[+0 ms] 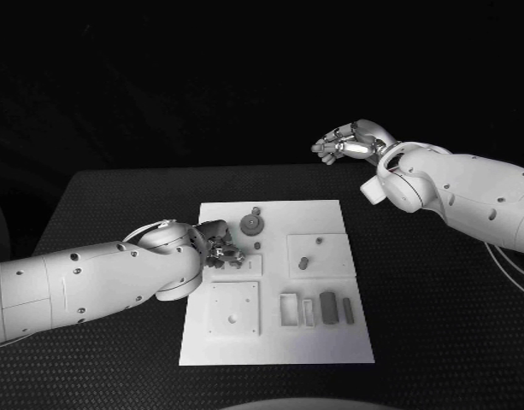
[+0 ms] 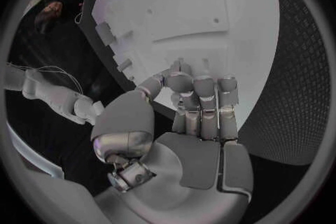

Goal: Assemble the parts on the task board

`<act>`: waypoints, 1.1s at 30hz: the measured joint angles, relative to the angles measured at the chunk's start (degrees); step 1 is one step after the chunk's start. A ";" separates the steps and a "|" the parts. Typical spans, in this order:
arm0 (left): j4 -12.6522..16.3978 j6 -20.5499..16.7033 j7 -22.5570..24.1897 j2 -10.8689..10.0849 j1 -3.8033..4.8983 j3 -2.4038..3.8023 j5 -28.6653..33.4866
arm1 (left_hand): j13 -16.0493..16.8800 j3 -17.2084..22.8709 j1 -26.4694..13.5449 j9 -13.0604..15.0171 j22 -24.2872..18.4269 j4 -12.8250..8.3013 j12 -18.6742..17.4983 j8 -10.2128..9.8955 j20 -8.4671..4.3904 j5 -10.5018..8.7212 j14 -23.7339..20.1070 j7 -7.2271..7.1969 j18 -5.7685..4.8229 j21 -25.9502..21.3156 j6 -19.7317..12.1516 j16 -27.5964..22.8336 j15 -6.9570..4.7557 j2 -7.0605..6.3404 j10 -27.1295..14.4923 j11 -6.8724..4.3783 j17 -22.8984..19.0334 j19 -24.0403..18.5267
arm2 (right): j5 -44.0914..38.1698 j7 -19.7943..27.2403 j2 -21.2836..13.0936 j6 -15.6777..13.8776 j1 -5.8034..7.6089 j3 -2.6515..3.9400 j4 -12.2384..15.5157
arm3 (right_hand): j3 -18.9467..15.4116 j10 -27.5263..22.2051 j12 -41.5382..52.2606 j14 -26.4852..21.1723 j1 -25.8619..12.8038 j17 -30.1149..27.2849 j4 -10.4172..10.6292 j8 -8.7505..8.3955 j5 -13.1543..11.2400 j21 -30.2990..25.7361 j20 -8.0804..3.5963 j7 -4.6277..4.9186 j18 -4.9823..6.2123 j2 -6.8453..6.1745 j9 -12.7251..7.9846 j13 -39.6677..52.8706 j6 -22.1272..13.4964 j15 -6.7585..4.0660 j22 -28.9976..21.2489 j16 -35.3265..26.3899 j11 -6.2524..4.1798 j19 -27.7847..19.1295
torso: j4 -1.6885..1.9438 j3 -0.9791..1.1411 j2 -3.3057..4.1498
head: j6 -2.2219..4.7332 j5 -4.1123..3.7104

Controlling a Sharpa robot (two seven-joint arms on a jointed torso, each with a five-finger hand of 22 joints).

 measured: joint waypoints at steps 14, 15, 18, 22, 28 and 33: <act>-0.04 -0.02 -0.05 0.00 -0.21 0.01 -0.67 | -0.31 0.49 0.17 -0.74 -0.01 0.49 0.24 -0.12 0.00 -1.90 -0.02 -0.09 0.00 0.00 0.10 0.23 0.03 -0.17 -0.21 0.21 -0.33 0.00 | 0.01 -0.02 -0.03 0.02 -0.08 0.00 0.09 | -0.16 0.00 -0.14 -0.19 0.00 0.12 0.16 0.00 0.00 -0.22 0.00 0.00 -0.30 0.00 -0.06 0.00 0.00 0.17 0.11 -0.22 0.00 0.00 | 0.00 -0.01 0.05 | -0.24 0.08; -0.06 -0.02 -0.06 -0.01 -0.22 0.01 -0.70 | -0.39 0.59 0.28 -0.95 -0.01 0.59 0.24 -0.14 0.00 -3.16 -0.03 -0.10 0.00 0.00 0.11 0.23 0.03 -0.28 -0.21 0.21 -0.40 0.00 | 0.01 -0.02 -0.03 0.02 -0.09 0.00 0.09 | -0.16 0.00 -0.14 -0.20 0.00 0.14 0.16 0.00 0.00 -0.22 0.00 0.00 -0.30 0.00 -0.05 0.00 0.00 0.17 0.11 -0.22 0.00 0.00 | 0.00 -0.01 0.05 | -0.25 0.09; -0.18 -0.03 -0.07 -0.01 -0.24 0.01 -0.79 | -0.40 0.52 0.56 -1.11 -0.01 0.75 0.24 -0.33 0.00 -4.43 -0.03 -0.13 0.00 0.00 0.14 0.23 0.03 -0.56 -0.21 0.21 -0.45 0.00 | 0.01 -0.02 -0.03 0.03 -0.11 0.00 0.09 | -0.31 0.00 -0.37 -0.20 0.00 0.14 0.31 0.00 0.00 -0.22 0.00 0.00 -0.30 0.00 -0.11 0.00 0.00 0.17 0.16 -0.22 0.00 0.00 | 0.02 0.00 0.05 | -0.28 0.12; -0.19 -0.04 -0.09 -0.02 -0.29 0.01 -0.93 | -0.47 0.29 0.58 -1.23 -0.01 1.06 0.24 -0.34 0.00 -4.85 -0.04 -0.19 0.00 0.00 0.20 0.23 0.04 -0.60 -0.21 0.21 -0.53 0.00 | 0.02 -0.03 -0.08 0.05 -0.12 0.00 0.13 | -0.31 0.00 -0.37 -0.20 0.00 0.20 0.31 0.00 0.00 -0.22 0.00 0.00 -0.30 0.00 -0.12 0.00 0.00 0.17 0.16 -0.22 0.00 0.00 | 0.00 0.00 0.05 | -0.31 0.15; -0.16 -0.02 -0.11 -0.01 -0.31 0.01 -1.05 | -0.60 0.10 0.21 -1.36 -0.02 1.73 0.23 -0.34 0.00 -5.17 -0.33 -0.64 0.00 0.00 0.87 0.25 -0.24 -1.65 -0.20 0.20 -0.68 0.00 | 0.03 -0.05 -0.14 0.08 -0.14 0.00 0.19 | -0.31 0.00 -0.37 -0.36 0.00 0.23 0.31 0.00 0.22 -0.45 0.21 0.03 -0.32 0.00 -0.18 0.00 -0.03 0.33 0.21 -0.45 0.00 -0.21 | -0.01 -0.01 0.04 | -0.51 0.16; -0.16 -0.01 -0.12 -0.05 -0.33 0.01 -1.10 | -0.67 -0.13 -0.07 -1.50 -0.02 2.34 0.45 -0.34 0.00 -5.54 -0.56 -0.86 0.00 0.00 1.14 0.45 -0.48 -2.24 -0.17 0.17 -0.78 0.00 | 0.03 -0.05 -0.13 0.11 -0.21 0.00 0.20 | -0.47 0.00 -0.60 -0.40 0.00 0.24 0.47 0.00 0.22 -0.45 0.00 0.19 -0.33 0.00 -0.18 0.00 -0.20 0.37 0.27 -0.45 0.00 -0.41 | -0.01 0.00 0.04 | -0.59 0.11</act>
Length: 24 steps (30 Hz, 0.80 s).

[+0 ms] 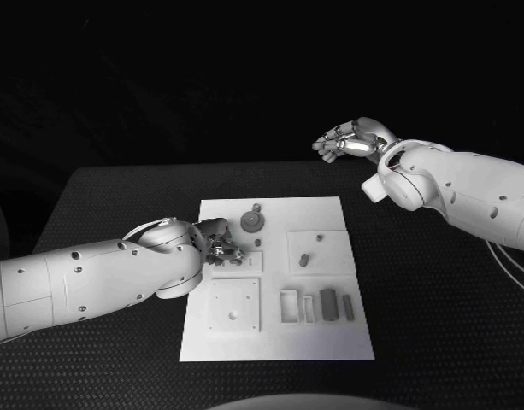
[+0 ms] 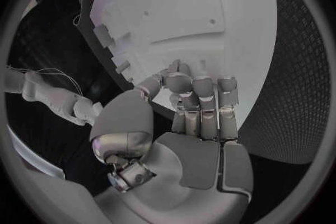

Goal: Assemble the parts on the task board

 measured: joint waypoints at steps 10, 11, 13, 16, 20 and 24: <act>-0.05 0.00 -0.03 0.01 -0.15 0.00 -0.06 | -0.26 -0.34 -0.34 -0.28 0.04 1.38 0.22 0.01 0.00 -3.96 -0.53 -0.40 0.00 -0.21 0.46 0.25 -0.49 -1.24 -0.13 0.13 -0.31 0.00 | 0.01 -0.01 -0.03 0.03 -0.07 0.00 0.10 | 0.00 0.00 0.00 0.00 0.00 0.06 0.00 0.00 0.00 -0.05 0.00 0.00 -0.01 0.00 -0.05 0.00 0.00 0.00 0.06 -0.21 0.00 0.00 | -0.01 0.00 -0.01 | -0.10 0.03; -0.05 0.00 -0.03 0.01 -0.15 0.00 -0.06 | -0.26 -0.43 -0.40 -0.28 0.04 1.57 0.23 0.01 0.00 -3.96 -0.53 -0.41 0.00 -0.21 0.46 0.25 -0.49 -1.30 -0.13 0.13 -0.33 0.00 | 0.01 -0.01 -0.05 0.03 -0.07 0.00 0.11 | 0.00 0.00 0.00 0.00 0.00 0.06 0.00 0.00 0.00 -0.22 0.00 0.00 -0.01 0.00 -0.05 0.00 0.00 0.00 0.06 -0.21 0.00 0.00 | -0.01 0.00 -0.01 | -0.13 0.03; -0.05 0.00 -0.03 0.01 -0.16 0.00 -0.07 | -0.26 -0.32 -0.45 -0.37 0.04 1.68 0.23 0.01 0.00 -4.12 -0.58 -0.53 0.00 -0.21 0.58 0.25 -0.53 -1.35 -0.13 0.13 -0.32 0.00 | 0.02 -0.02 -0.07 0.03 -0.08 0.00 0.11 | 0.00 0.00 0.00 0.00 0.00 0.11 0.00 0.00 0.00 -0.22 0.00 0.00 -0.01 0.00 -0.05 0.00 0.00 0.00 0.06 -0.21 0.00 0.00 | -0.02 0.01 -0.01 | -0.16 0.03; -0.05 0.00 -0.04 0.01 -0.16 0.00 -0.09 | -0.32 -0.49 -0.52 -0.38 0.04 1.85 0.23 0.01 0.00 -4.22 -0.60 -0.65 0.00 -0.21 0.71 0.25 -0.52 -1.88 -0.13 0.13 -0.39 0.00 | 0.02 -0.02 -0.07 0.04 -0.09 0.00 0.11 | 0.00 0.00 0.00 0.00 0.00 0.12 0.00 0.00 0.00 -0.22 0.00 0.00 -0.01 0.00 -0.11 0.00 0.00 0.00 0.06 -0.21 0.00 0.00 | -0.01 0.02 -0.01 | -0.24 0.06; -0.04 0.01 -0.05 -0.02 -0.17 0.00 -0.12 | -0.32 -0.51 -0.75 -0.45 0.03 2.18 0.23 0.01 0.00 -4.25 -0.66 -1.41 0.00 -0.21 1.46 0.25 -0.46 -2.11 -0.13 0.13 -0.39 0.00 | 0.02 -0.02 -0.06 0.06 -0.13 0.00 0.11 | 0.00 0.00 -0.22 -0.17 0.00 0.12 0.00 0.00 0.00 -0.22 0.00 0.00 -0.03 0.00 -0.11 0.00 0.00 0.15 0.06 -0.21 0.00 0.00 | 0.00 0.02 -0.01 | -0.34 0.07; -0.03 0.01 -0.07 -0.05 -0.18 0.00 -0.13 | -0.32 -0.58 -1.37 -0.69 0.03 2.25 0.26 -0.44 0.00 -4.44 -0.69 -2.90 0.00 -0.21 4.03 0.25 -0.47 -2.73 -1.41 -0.86 -0.44 0.00 | 0.04 -0.02 -0.05 0.08 -0.17 0.00 0.11 | -0.08 0.00 -0.22 -0.17 -0.04 0.12 0.08 0.00 0.00 -0.22 0.00 0.00 -0.05 0.04 -0.10 0.00 0.00 0.15 0.11 -0.21 0.00 0.00 | 0.01 0.02 -0.03 | -0.36 0.12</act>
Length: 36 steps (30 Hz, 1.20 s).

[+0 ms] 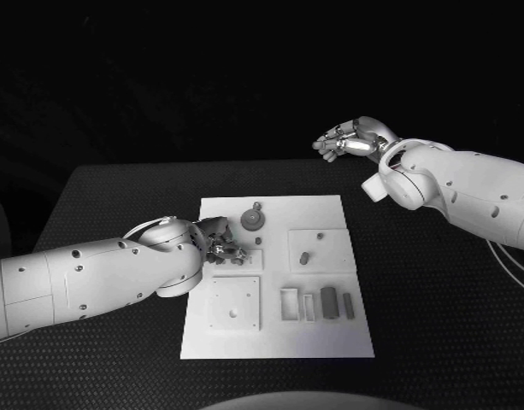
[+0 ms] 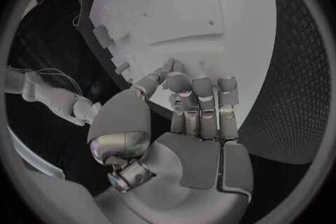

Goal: Assemble the parts on the task board

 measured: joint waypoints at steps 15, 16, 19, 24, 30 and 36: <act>0.03 -0.05 -0.05 -0.06 -0.05 0.00 -0.85 | -0.30 -0.20 2.99 -0.06 -0.01 -1.54 0.23 0.11 0.00 0.46 0.13 -0.13 0.00 0.00 0.15 0.40 -0.12 0.40 -0.39 -0.23 -0.31 0.00 | 0.10 -0.02 0.02 0.16 -0.13 0.00 0.03 | -0.24 0.20 -0.22 0.00 -0.65 0.14 0.24 0.00 0.22 -0.21 0.21 0.00 -0.02 0.19 -0.11 0.00 0.00 -0.01 0.12 -0.23 0.21 -0.20 | 0.00 -0.03 -0.03 | 0.09 -0.03; 0.06 -0.07 -0.05 -0.08 -0.06 0.00 -0.95 | -0.30 -0.20 3.03 -0.06 -0.01 -1.54 0.23 0.11 0.00 0.46 0.13 -0.13 0.00 0.00 0.14 0.40 -0.12 0.36 -0.39 -0.22 -0.31 0.00 | 0.10 -0.02 0.01 0.17 -0.13 0.00 0.03 | -0.24 0.20 -0.22 0.00 -0.66 0.18 0.24 0.00 0.22 -0.21 0.21 0.00 -0.03 0.19 -0.11 0.00 0.00 -0.01 0.12 -0.23 0.21 -0.20 | 0.00 -0.03 -0.03 | 0.09 -0.03; 0.10 -0.17 -0.06 -0.14 -0.06 0.00 -1.16 | -0.30 -0.20 3.04 -0.05 -0.02 -1.54 0.23 0.11 0.00 0.46 0.12 -0.13 0.00 0.00 0.13 0.40 -0.11 0.36 -0.39 -0.23 -0.36 0.00 | 0.13 -0.02 -0.03 0.18 -0.14 0.00 0.03 | -0.24 0.20 -0.22 0.01 -0.65 0.20 0.24 0.00 0.22 -0.21 0.21 0.00 -0.03 0.19 -0.11 0.00 0.00 -0.01 0.18 -0.23 0.21 -0.20 | 0.00 -0.05 -0.02 | 0.07 -0.01; 0.10 -0.86 -0.04 -0.18 -0.07 0.00 -1.74 | -0.30 -0.20 3.04 -0.05 -0.02 -1.54 0.23 0.11 0.00 0.45 0.12 -0.09 0.00 0.00 0.08 0.40 -0.10 0.36 -0.39 -0.23 -0.36 0.00 | 0.18 -0.02 -0.03 0.21 -0.15 0.00 0.03 | -0.39 0.20 -0.22 0.01 -0.65 0.26 0.39 0.00 0.45 -0.21 0.21 0.00 -0.03 0.19 -0.11 0.00 0.01 -0.02 0.19 -0.23 0.21 -0.20 | 0.00 -0.05 -0.01 | 0.06 0.01; 0.18 -2.11 0.09 -0.18 -0.13 0.00 -2.44 | -0.34 -0.20 3.04 -0.06 -0.02 -1.54 0.23 0.11 0.00 0.44 0.11 -0.05 0.00 0.00 0.02 0.40 -0.08 0.36 -0.39 -0.23 -0.36 0.00 | 0.24 -0.02 -0.05 0.25 -0.17 0.00 0.03 | -0.39 0.20 -0.22 0.01 -0.65 0.27 0.39 0.00 0.45 -0.21 0.21 -0.01 -0.03 0.19 -0.16 0.00 0.01 -0.02 0.23 -0.36 0.21 -0.20 | 0.03 -0.05 -0.01 | 0.06 0.01; 0.18 -3.43 0.13 -0.18 -0.42 0.01 -3.03 | -0.35 -0.20 3.06 -0.09 -0.03 -1.54 0.23 0.11 0.00 0.44 0.07 -0.07 0.01 0.00 -0.02 0.40 -0.02 0.38 -0.39 -0.23 -0.41 0.00 | 0.27 -0.03 -0.06 0.30 -0.20 0.00 0.01 | -0.55 0.20 -0.22 -0.06 -0.65 0.33 0.55 0.00 0.67 -0.21 0.00 -0.01 -0.04 0.19 -0.16 0.00 0.01 -0.09 0.28 -0.45 0.21 -0.42 | 0.02 -0.04 -0.01 | 0.05 0.04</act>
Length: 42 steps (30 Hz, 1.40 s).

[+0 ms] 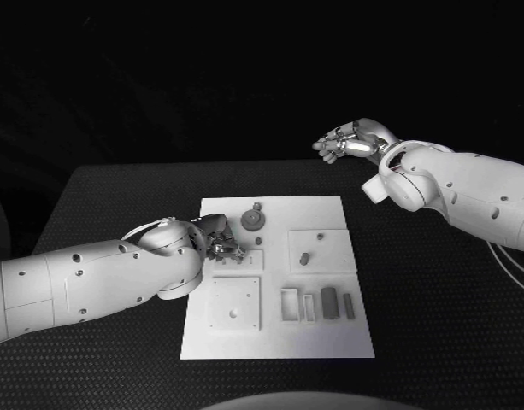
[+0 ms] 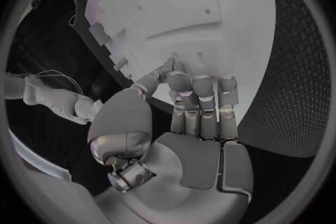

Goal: Assemble the parts on the task board

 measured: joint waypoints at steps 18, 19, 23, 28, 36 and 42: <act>1.02 -5.71 0.96 -1.09 -1.97 0.00 -3.08 | 0.01 0.00 0.20 0.00 -0.01 0.00 0.22 0.24 0.00 0.23 0.22 0.00 0.00 0.00 0.29 0.23 -0.02 -0.01 0.03 0.02 0.00 0.00 | 0.07 -0.02 -0.20 0.10 -0.22 0.00 -0.05 | 0.00 0.00 -0.22 0.00 -0.24 0.06 0.00 0.00 0.00 -0.23 0.00 0.00 -0.02 0.24 -0.05 0.00 0.00 -0.01 0.05 0.00 0.00 0.00 | 0.02 0.03 -0.02 | -0.27 0.04; 1.07 -6.08 1.01 -1.18 -2.13 -0.01 -3.20 | 0.01 0.00 0.30 0.00 -0.01 0.00 0.22 0.24 0.00 0.23 0.23 0.00 0.00 0.00 0.29 0.23 -0.02 -0.04 0.03 0.02 0.00 0.00 | 0.08 -0.02 -0.22 0.10 -0.22 0.00 -0.05 | 0.00 0.00 -0.22 0.00 -0.24 0.06 0.00 0.00 0.00 -0.23 0.00 0.00 -0.01 0.24 -0.05 0.00 0.00 -0.01 0.05 0.00 0.00 0.00 | 0.02 0.03 -0.02 | -0.30 0.05; 1.43 -7.48 1.20 -1.51 -2.49 -0.03 -3.73 | 0.00 0.00 0.42 0.00 0.04 0.00 0.22 0.23 0.00 0.23 0.36 -0.07 0.00 0.00 0.36 0.23 0.00 -0.16 0.05 0.04 -0.04 0.00 | 0.09 -0.03 -0.29 0.13 -0.23 0.00 -0.05 | 0.00 0.00 -0.22 0.00 -0.24 0.06 0.00 0.00 0.00 -0.23 0.00 -0.01 -0.01 0.24 -0.05 0.00 0.00 -0.01 0.05 0.00 0.00 0.00 | 0.03 0.02 -0.02 | -0.36 0.08; 1.89 -8.94 1.39 -1.74 -2.98 -0.02 -4.42 | 0.01 0.00 0.42 0.01 0.04 0.00 0.44 0.23 0.00 0.23 0.37 -0.08 0.00 0.00 0.36 0.23 0.01 -0.16 0.12 0.12 -0.04 0.00 | 0.10 -0.04 -0.36 0.17 -0.30 0.00 -0.04 | 0.00 0.00 -0.22 0.00 -0.24 0.06 0.00 0.00 0.00 -0.23 0.00 0.00 -0.02 0.24 -0.04 0.00 0.00 -0.01 0.05 0.00 0.00 0.00 | 0.03 0.03 -0.02 | -0.40 0.14; 1.82 -10.51 1.60 -1.81 -3.61 -0.01 -4.99 | 0.01 0.00 0.42 0.01 0.03 0.00 0.45 0.20 0.20 0.23 0.38 -0.10 0.00 0.00 0.35 0.23 0.01 -0.16 0.04 0.04 -0.04 0.20 | 0.12 -0.05 -0.36 0.22 -0.45 0.00 -0.04 | -0.16 0.00 -0.22 -0.20 -0.23 0.13 0.16 0.00 0.22 -0.23 0.00 0.00 -0.32 0.24 -0.10 0.00 0.01 0.17 0.10 0.00 0.00 0.00 | 0.02 0.03 -0.02 | -0.51 0.20; 1.80 -11.00 1.69 -1.66 -3.79 -0.01 -5.25 | 0.01 0.00 0.42 0.00 0.02 0.00 0.45 0.45 0.20 0.22 0.38 -0.08 0.00 0.00 0.38 0.23 0.02 -0.16 0.03 0.02 -0.04 0.20 | 0.12 -0.05 -0.43 0.23 -0.50 0.00 -0.04 | -0.16 0.00 -0.22 -0.20 -0.23 0.13 0.16 0.00 0.22 -0.23 0.00 -0.01 -0.33 0.24 -0.10 0.00 0.01 0.17 0.12 0.00 0.00 0.01 | -0.02 0.02 -0.02 | -0.51 0.24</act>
